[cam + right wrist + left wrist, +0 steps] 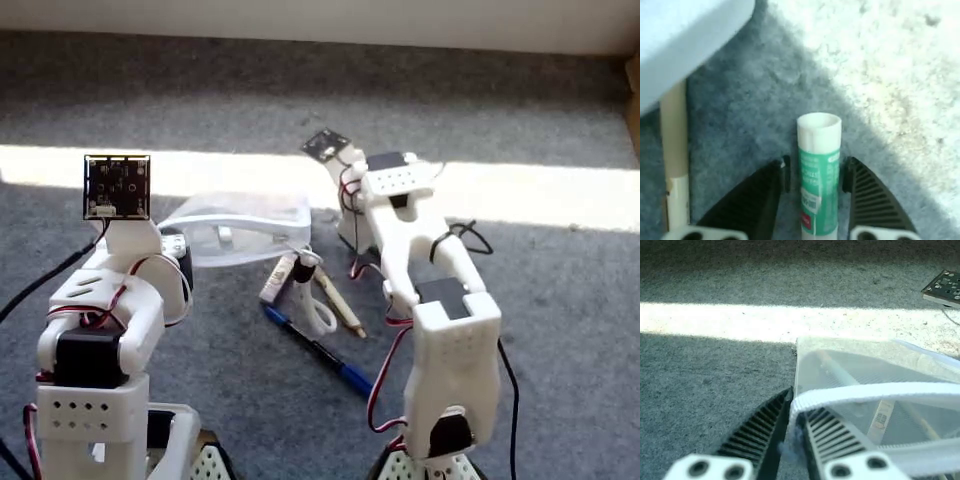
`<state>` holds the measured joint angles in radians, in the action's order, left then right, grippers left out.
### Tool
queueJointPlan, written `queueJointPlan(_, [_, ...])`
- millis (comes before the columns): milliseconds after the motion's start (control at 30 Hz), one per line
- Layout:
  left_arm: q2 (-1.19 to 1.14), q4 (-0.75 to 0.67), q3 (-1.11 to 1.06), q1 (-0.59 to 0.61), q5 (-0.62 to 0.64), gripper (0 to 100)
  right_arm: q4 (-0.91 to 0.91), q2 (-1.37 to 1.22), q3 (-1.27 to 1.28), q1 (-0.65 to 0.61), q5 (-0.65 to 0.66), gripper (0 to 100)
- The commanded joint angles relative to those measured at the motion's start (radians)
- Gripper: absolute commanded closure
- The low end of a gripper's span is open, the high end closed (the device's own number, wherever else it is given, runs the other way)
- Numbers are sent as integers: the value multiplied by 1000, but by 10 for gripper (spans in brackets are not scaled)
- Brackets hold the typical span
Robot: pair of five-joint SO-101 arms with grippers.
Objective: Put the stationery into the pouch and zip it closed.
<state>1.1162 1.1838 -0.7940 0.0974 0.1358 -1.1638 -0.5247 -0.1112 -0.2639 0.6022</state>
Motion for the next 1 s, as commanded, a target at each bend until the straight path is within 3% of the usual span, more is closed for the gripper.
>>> queueJointPlan(0, [2, -15, 2, 12, -8, 989, 13, -19, -44, -4, 9, 832])
queueJointPlan(133, [2, -15, 2, 12, -8, 989, 7, -18, -42, -7, 9, 840])
queueJointPlan(367, [2, -15, 2, 12, -8, 989, 13, -18, -44, -2, 9, 978])
queueJointPlan(700, [2, -15, 2, 12, -8, 989, 4, 50, -65, 42, -2, 988])
queueJointPlan(967, [2, -15, 2, 12, -8, 989, -15, 127, -65, 68, -81, 995])
